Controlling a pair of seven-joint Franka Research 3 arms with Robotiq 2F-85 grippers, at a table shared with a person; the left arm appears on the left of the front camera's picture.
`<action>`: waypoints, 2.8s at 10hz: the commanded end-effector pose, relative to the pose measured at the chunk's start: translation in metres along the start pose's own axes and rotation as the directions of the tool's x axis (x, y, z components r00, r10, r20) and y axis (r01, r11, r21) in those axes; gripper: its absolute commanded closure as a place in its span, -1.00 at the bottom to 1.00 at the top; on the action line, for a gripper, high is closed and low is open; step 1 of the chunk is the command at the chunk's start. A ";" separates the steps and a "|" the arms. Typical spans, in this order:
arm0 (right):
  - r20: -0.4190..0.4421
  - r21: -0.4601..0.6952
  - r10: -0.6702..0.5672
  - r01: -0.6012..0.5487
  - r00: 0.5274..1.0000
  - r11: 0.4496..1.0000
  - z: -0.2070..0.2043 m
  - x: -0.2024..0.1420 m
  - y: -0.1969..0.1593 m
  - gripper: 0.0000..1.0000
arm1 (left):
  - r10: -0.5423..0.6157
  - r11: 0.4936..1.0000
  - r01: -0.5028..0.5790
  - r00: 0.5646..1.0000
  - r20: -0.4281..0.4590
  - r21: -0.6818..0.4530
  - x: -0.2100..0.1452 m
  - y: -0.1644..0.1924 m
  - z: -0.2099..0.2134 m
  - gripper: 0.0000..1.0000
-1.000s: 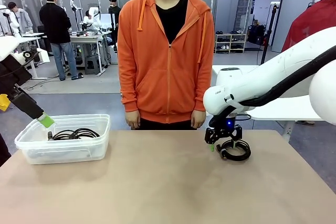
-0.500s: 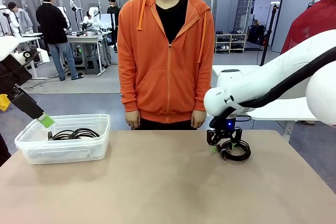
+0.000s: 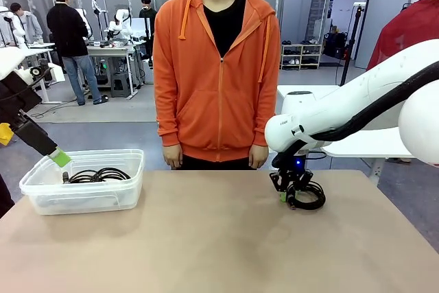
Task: Organize and store the cables.
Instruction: Place the USB Extension Cable into the Organizing box.
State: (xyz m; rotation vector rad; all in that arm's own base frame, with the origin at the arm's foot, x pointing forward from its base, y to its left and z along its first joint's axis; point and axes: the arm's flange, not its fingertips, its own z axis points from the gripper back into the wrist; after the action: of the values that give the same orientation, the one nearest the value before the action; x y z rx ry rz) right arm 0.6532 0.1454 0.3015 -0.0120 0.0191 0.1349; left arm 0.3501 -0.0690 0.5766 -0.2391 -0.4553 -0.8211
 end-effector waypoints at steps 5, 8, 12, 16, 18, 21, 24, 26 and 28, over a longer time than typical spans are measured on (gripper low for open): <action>0.019 -0.004 -0.012 0.012 1.000 1.000 0.020 -0.010 -0.001 0.97 | 0.007 1.000 -0.007 1.000 0.017 -0.004 0.001 0.000 0.000 -1.00; 0.047 0.054 0.038 -0.041 0.998 0.998 0.088 -0.033 0.007 0.97 | 0.007 1.000 -0.007 1.000 0.017 -0.004 0.001 0.000 0.000 -1.00; 0.039 0.065 0.041 -0.044 0.998 0.997 0.124 -0.055 0.058 0.97 | 0.007 1.000 -0.007 1.000 0.017 -0.004 0.001 0.000 0.000 -1.00; 0.100 0.124 0.035 -0.047 0.994 0.991 0.127 -0.077 0.142 0.97 | 0.007 1.000 -0.007 1.000 0.017 -0.004 0.001 0.000 0.000 -1.00; 0.066 0.108 0.068 -0.075 0.996 0.991 0.105 -0.081 0.176 0.97 | 0.007 1.000 -0.007 1.000 0.017 -0.004 0.001 0.000 0.000 -1.00; 0.047 0.140 0.069 -0.075 0.997 0.987 0.071 -0.084 0.200 0.97 | 0.007 1.000 -0.007 1.000 0.017 -0.004 0.001 0.000 0.000 -1.00; 0.021 0.163 0.066 -0.069 0.998 0.984 0.036 -0.088 0.216 0.97 | 0.007 1.000 -0.007 1.000 0.017 -0.004 0.001 0.000 0.000 -1.00; 0.005 0.169 0.066 -0.066 0.998 0.983 0.020 -0.090 0.220 0.97 | 0.007 1.000 -0.007 1.000 0.017 -0.004 0.001 0.000 0.000 -1.00; -0.001 0.173 0.068 -0.066 0.998 0.983 0.014 -0.092 0.225 0.97 | 0.007 1.000 -0.007 1.000 0.017 -0.004 0.001 0.000 0.000 -1.00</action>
State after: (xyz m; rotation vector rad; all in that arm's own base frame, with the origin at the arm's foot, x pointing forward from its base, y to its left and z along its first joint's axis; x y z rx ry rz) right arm 0.5369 0.3527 0.3145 0.1462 0.0519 0.2356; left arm 0.3501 -0.0690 0.5766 -0.2394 -0.4553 -0.8210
